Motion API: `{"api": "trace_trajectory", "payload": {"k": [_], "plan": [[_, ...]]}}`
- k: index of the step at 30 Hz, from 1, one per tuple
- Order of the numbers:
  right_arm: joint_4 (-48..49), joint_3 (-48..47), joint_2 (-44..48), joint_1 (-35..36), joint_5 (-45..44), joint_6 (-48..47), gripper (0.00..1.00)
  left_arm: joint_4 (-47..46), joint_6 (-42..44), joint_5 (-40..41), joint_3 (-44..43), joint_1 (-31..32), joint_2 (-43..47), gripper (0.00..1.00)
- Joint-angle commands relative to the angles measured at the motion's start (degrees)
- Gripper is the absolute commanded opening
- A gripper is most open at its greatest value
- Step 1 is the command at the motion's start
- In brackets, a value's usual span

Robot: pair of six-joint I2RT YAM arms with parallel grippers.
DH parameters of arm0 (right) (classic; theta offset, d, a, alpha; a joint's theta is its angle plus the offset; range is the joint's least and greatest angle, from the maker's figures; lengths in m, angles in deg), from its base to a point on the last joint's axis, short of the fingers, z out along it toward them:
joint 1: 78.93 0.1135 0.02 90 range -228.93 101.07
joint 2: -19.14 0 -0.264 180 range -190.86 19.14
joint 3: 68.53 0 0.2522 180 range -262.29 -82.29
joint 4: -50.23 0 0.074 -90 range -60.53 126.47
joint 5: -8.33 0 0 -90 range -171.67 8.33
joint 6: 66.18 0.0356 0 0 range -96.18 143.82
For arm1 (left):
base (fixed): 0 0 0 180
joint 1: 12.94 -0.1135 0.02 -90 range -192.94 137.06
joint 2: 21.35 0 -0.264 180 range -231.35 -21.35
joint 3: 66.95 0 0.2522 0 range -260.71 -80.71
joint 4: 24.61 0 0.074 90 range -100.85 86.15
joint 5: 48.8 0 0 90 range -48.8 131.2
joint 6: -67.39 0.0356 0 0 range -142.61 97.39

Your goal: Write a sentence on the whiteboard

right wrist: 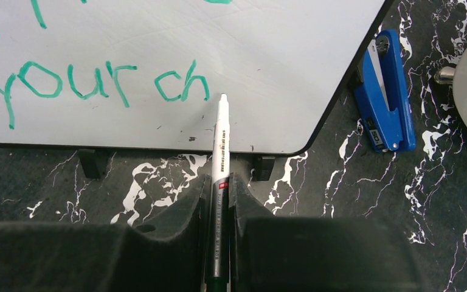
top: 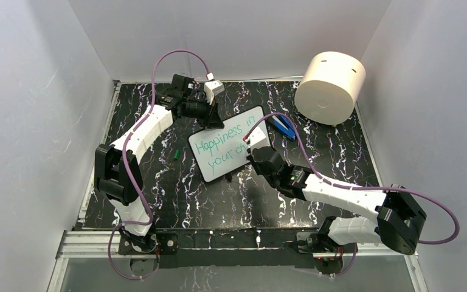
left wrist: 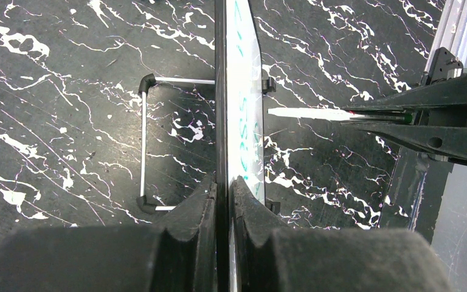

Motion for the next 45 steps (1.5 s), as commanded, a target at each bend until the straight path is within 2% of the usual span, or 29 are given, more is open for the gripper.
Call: {"api": "trace_trajectory", "payload": {"k": [1,26,45], "plan": [[4.3,0.4,0.9,-0.9,-0.5,-0.1,0.00,6.7,2.5,1.5,2.7,1.2,-1.9,0.00],[8.1,0.2,-2.6,-2.3,1.8,0.3,0.00,6.8,2.4,1.1,2.5,1.2,-2.1,0.00],[3.6,0.4,-2.5,-2.4,4.3,1.4,0.00,7.0,2.4,1.1,2.4,1.2,-2.2,0.00]]}}
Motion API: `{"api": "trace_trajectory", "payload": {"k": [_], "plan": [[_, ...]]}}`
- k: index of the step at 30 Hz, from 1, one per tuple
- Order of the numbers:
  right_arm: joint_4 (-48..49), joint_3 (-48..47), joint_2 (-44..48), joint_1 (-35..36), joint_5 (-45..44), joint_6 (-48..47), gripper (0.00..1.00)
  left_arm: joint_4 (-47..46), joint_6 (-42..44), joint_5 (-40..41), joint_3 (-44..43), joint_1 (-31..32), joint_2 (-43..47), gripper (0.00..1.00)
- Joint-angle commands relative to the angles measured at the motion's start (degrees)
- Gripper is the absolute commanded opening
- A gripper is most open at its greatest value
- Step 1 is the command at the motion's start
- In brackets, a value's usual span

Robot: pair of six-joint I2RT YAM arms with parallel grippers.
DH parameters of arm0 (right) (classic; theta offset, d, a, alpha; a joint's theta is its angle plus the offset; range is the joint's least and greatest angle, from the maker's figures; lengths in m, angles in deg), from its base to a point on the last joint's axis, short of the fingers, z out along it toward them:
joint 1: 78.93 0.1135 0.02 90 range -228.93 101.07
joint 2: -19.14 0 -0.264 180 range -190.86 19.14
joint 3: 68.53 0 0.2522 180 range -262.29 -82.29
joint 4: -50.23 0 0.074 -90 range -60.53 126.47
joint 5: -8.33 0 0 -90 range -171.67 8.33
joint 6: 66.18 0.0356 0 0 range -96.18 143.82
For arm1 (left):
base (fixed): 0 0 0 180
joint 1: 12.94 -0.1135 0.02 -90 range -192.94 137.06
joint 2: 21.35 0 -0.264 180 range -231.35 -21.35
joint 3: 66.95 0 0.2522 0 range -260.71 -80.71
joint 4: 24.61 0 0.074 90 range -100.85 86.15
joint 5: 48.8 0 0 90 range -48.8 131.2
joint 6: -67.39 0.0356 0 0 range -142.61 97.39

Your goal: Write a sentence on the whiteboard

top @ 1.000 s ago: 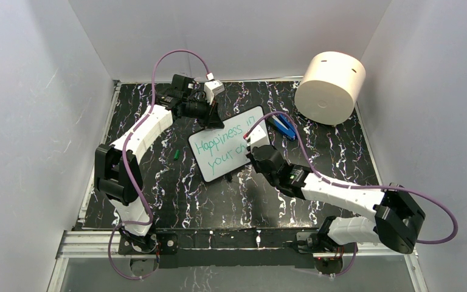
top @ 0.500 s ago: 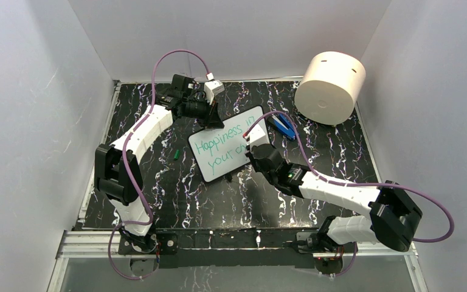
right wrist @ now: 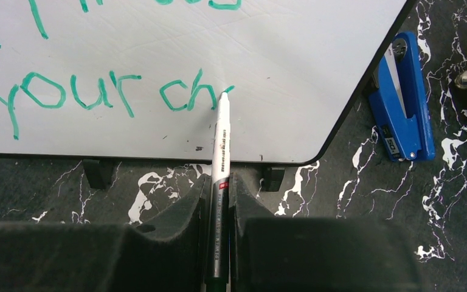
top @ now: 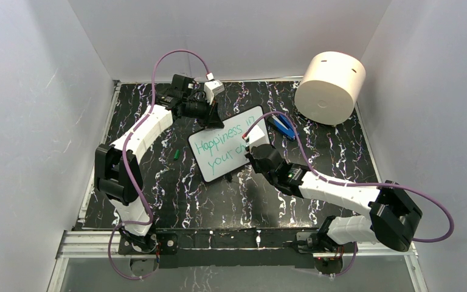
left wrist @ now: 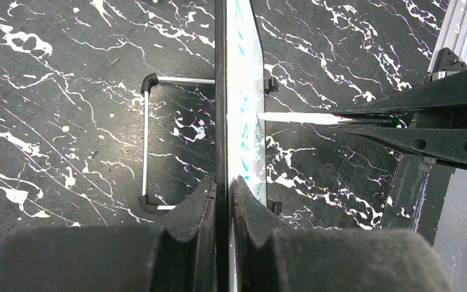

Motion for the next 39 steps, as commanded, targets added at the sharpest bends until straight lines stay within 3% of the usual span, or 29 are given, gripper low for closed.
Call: {"api": "trace_trajectory", "payload": {"k": [1,26,39], "plan": [[-0.2,0.5,0.1,-0.2,1.1,1.2,0.00,7.0,2.4,1.1,2.4,1.2,-2.1,0.00],[-2.1,0.2,-0.1,-0.2,-2.5,1.4,0.00,7.1,2.4,1.2,2.4,1.2,-1.9,0.00],[2.3,0.3,0.3,-0.3,-4.9,0.6,0.00,7.1,2.5,0.7,2.4,1.2,-2.1,0.00]]}}
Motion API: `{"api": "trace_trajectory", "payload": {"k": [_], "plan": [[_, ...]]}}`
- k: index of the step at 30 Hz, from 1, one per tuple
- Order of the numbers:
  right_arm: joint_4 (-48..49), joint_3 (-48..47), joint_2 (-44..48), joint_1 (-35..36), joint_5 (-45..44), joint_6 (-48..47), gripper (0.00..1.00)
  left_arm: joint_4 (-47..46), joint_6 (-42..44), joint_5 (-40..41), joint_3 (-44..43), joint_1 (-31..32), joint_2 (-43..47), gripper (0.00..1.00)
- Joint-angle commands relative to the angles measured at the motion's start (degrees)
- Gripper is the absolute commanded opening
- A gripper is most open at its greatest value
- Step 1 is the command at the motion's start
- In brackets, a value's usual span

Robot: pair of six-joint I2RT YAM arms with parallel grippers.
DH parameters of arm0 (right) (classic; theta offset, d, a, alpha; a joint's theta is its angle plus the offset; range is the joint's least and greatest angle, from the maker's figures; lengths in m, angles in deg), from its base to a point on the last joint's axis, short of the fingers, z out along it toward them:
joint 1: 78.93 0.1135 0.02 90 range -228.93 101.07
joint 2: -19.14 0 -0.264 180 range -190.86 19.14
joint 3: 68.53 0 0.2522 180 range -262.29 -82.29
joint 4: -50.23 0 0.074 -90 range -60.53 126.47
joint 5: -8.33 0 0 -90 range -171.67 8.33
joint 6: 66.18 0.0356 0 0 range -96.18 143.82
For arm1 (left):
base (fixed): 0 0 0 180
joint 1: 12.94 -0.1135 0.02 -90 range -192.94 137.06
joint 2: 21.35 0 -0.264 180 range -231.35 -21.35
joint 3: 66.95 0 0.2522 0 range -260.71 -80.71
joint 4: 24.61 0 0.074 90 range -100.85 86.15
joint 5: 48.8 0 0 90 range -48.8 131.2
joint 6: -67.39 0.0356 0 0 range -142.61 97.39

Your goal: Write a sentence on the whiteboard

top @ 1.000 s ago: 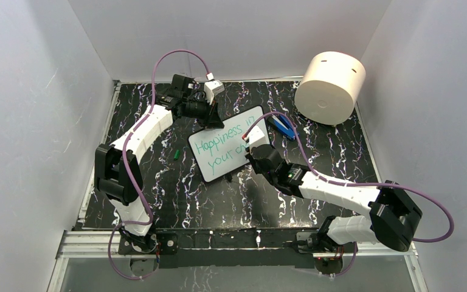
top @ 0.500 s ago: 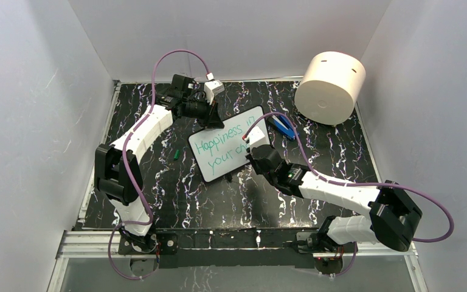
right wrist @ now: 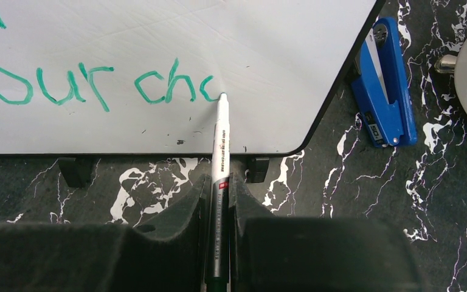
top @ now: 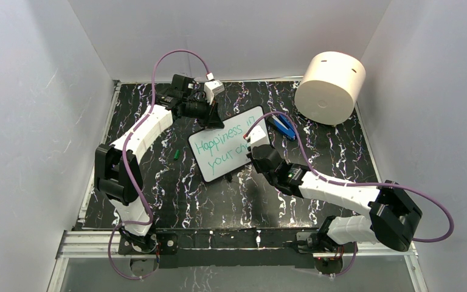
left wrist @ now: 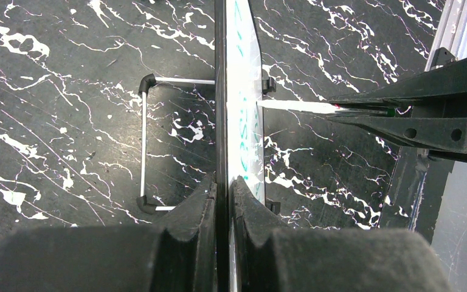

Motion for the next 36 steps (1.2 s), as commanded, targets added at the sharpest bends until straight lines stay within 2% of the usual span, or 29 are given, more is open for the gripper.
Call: {"api": "trace_trajectory", "payload": {"k": [1,36], "plan": [[4.8,0.3,0.3,-0.4,-1.9,0.1,0.00,7.1,2.5,1.1,2.4,1.2,-2.1,0.00],[5.8,-1.5,0.1,-0.5,1.2,-1.1,0.00,7.4,2.5,1.1,2.3,1.2,-2.1,0.00]]}}
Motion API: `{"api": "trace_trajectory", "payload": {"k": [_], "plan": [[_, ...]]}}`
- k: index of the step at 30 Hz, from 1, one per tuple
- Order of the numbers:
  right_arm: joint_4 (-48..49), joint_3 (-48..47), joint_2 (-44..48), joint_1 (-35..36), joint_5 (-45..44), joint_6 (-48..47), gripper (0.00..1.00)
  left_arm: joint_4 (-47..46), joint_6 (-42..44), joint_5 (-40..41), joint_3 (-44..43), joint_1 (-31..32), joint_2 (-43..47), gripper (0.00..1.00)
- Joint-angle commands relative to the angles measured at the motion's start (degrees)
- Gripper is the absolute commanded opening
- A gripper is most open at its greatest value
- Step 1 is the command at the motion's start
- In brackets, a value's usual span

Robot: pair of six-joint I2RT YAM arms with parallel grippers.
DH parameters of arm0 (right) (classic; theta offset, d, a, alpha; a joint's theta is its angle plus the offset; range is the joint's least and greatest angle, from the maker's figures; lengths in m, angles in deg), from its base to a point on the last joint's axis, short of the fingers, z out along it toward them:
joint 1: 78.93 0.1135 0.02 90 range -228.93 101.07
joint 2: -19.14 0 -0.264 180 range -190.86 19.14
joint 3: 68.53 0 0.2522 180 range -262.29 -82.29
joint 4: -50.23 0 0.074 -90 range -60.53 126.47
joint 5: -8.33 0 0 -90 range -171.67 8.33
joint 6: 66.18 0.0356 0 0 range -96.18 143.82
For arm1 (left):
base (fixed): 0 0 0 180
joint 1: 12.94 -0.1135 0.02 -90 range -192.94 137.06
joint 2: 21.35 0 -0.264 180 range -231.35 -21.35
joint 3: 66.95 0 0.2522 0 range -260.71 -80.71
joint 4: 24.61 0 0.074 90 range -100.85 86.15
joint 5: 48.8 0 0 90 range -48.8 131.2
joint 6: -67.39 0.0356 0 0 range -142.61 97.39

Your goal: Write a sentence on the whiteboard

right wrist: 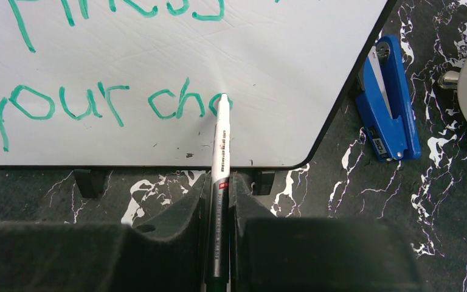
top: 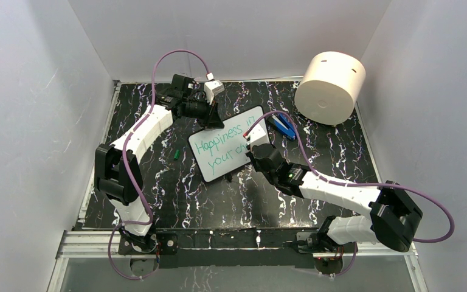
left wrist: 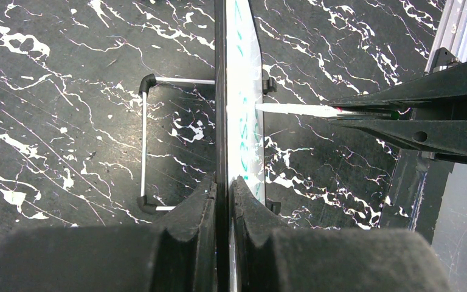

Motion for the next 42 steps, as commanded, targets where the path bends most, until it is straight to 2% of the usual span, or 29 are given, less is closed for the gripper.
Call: {"api": "trace_trajectory", "payload": {"k": [1,20,42], "plan": [[2.6,-1.5,-0.3,-0.6,0.0,-0.2,0.00,7.4,2.6,1.2,2.3,1.2,-2.0,0.00],[-1.6,0.0,-0.5,-1.3,1.0,2.3,0.00,7.3,2.6,1.4,2.3,1.2,-2.0,0.00],[-1.4,0.6,-0.2,-1.4,4.9,3.7,0.00,7.4,2.5,1.4,2.1,1.2,-2.1,0.00]]}}
